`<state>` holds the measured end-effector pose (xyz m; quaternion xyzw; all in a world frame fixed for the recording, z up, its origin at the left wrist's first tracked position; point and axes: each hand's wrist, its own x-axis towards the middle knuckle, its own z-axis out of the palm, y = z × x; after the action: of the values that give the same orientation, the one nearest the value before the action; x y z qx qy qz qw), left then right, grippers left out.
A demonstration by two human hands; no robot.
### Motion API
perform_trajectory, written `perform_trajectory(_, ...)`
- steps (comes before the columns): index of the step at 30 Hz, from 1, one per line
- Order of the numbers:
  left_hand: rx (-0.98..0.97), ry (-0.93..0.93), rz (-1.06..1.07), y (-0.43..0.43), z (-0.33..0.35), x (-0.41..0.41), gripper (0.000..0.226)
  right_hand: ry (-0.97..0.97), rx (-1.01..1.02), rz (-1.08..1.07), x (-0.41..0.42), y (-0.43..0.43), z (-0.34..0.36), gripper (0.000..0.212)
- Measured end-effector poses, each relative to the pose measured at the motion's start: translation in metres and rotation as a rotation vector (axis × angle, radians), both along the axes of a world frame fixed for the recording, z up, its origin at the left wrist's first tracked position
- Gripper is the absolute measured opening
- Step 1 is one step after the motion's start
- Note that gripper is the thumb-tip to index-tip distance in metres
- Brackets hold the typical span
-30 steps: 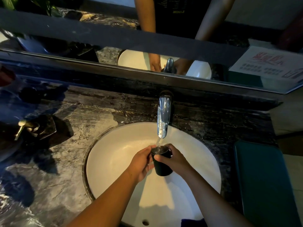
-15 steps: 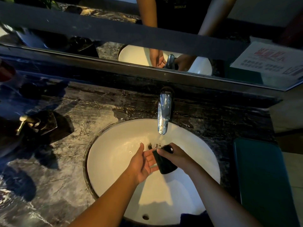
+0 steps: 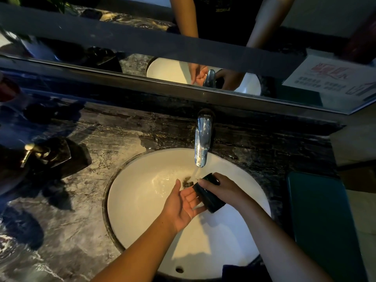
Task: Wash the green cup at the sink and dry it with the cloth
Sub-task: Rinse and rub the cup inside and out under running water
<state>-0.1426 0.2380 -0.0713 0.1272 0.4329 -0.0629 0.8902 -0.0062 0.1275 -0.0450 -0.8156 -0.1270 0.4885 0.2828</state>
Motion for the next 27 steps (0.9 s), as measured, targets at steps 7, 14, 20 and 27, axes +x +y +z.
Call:
perform_trajectory(7,-0.041,-0.045,0.022,-0.007,0.006,0.000,0.077,-0.039,-0.013,0.057,0.005,-0.002,0.008,0.083)
perform_trajectory(14,-0.034,-0.032,0.010,-0.012,0.011,-0.001,0.076,-0.046,-0.038,0.057,0.005,-0.001,0.010,0.074)
perform_trajectory(20,-0.048,-0.016,0.022,-0.016,0.011,-0.003,0.078,-0.041,-0.068,0.070,-0.003,0.002,0.002,0.073)
perform_trajectory(27,-0.037,-0.005,0.038,-0.010,0.009,-0.005,0.079,-0.042,-0.016,0.056,-0.013,0.003,0.000,0.075)
